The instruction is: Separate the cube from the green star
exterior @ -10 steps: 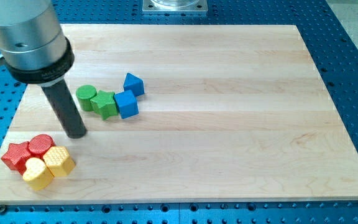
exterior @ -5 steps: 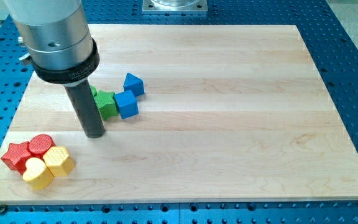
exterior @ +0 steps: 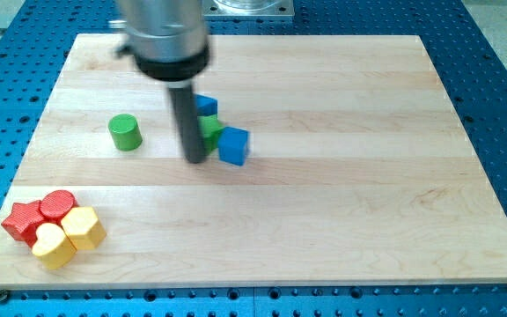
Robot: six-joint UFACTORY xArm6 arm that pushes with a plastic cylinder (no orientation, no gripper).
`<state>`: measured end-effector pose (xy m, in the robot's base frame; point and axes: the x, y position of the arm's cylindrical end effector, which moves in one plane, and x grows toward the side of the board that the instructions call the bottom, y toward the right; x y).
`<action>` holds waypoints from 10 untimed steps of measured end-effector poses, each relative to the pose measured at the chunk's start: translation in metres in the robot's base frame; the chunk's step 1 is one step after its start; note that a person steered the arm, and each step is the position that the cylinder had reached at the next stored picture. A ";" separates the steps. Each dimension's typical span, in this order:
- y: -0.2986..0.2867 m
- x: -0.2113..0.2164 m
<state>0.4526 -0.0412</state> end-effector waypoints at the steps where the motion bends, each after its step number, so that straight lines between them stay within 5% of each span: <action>1: 0.088 -0.001; 3: 0.193 -0.031; 4: 0.164 -0.072; 5: 0.201 -0.088; 6: 0.214 -0.057; 7: 0.178 -0.083; 8: 0.074 -0.141; 9: -0.019 -0.131; 10: -0.018 -0.103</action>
